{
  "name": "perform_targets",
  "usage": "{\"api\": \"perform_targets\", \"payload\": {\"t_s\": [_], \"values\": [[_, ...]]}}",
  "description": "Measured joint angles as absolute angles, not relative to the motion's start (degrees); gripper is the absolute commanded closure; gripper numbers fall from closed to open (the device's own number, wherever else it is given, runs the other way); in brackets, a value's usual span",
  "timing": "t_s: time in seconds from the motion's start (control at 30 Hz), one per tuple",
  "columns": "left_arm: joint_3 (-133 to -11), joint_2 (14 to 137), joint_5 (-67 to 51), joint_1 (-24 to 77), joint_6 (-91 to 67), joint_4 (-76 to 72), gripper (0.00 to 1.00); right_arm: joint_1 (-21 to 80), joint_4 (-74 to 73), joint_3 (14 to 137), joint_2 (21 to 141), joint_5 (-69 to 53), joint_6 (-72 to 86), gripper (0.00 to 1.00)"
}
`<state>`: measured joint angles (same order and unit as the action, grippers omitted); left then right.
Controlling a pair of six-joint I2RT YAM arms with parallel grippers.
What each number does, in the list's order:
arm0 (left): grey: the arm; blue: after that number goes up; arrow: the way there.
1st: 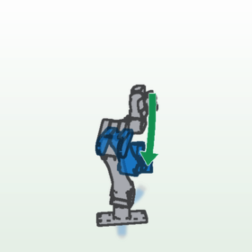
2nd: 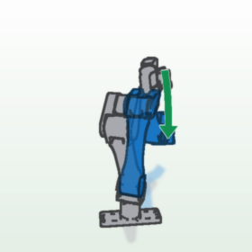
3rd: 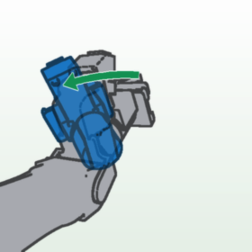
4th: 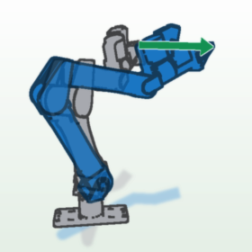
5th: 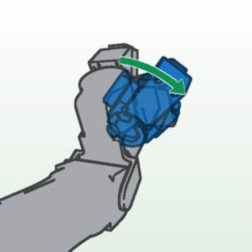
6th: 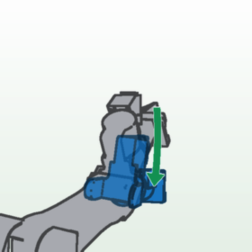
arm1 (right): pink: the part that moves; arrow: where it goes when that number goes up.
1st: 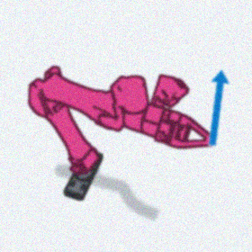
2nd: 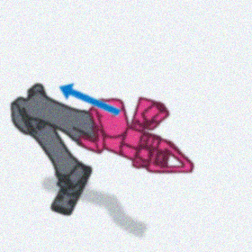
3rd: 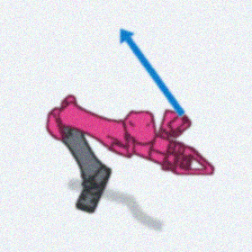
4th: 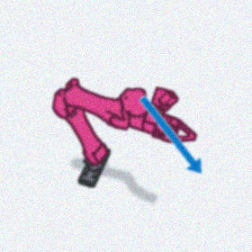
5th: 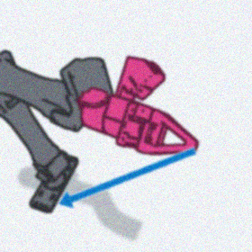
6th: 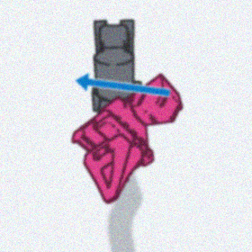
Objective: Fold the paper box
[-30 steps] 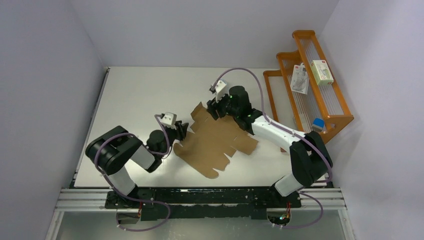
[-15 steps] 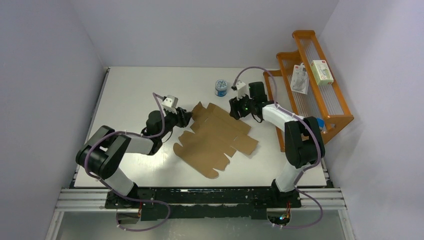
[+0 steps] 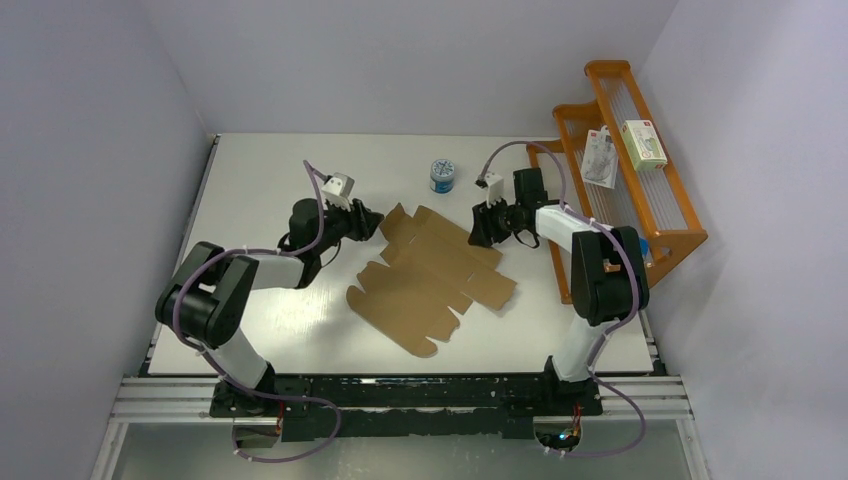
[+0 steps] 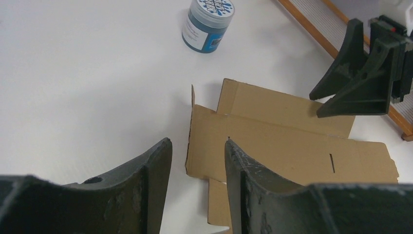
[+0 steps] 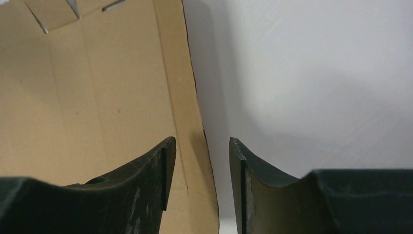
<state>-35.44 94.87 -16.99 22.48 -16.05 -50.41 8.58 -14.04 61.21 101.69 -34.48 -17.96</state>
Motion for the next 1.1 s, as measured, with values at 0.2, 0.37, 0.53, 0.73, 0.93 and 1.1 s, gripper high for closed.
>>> {"api": "perform_targets", "payload": {"t_s": [0.2, 0.37, 0.53, 0.73, 0.93, 1.1], "values": [[-37.74, 96.64, -19.79, 20.53, -15.88, -48.99, 0.51, 8.58, -16.93, 62.76, 105.58, -36.05, -19.92, 0.65], [-38.65, 98.48, -21.74, 19.18, -15.88, -47.81, 0.51, 8.99, -18.92, 63.18, 106.0, -37.01, -22.35, 0.91], [-39.05, 99.66, -23.66, 16.64, -16.36, -47.53, 0.51, 10.92, -19.79, 63.18, 104.31, -36.71, -25.89, 1.0], [-40.77, 102.91, -26.83, 12.23, -19.86, -48.58, 0.52, 14.9, -19.51, 62.96, 98.67, -32.84, -30.63, 1.0], [-41.63, 105.32, -28.38, 11.11, -21.87, -49.47, 0.53, 20.71, -18.46, 62.5, 93.58, -23.7, -36.51, 1.0], [-42.52, 107.53, -28.99, 10.9, -22.31, -50.22, 0.53, 25.96, -16.25, 60.27, 89.69, -17.37, -41.45, 1.0]]}}
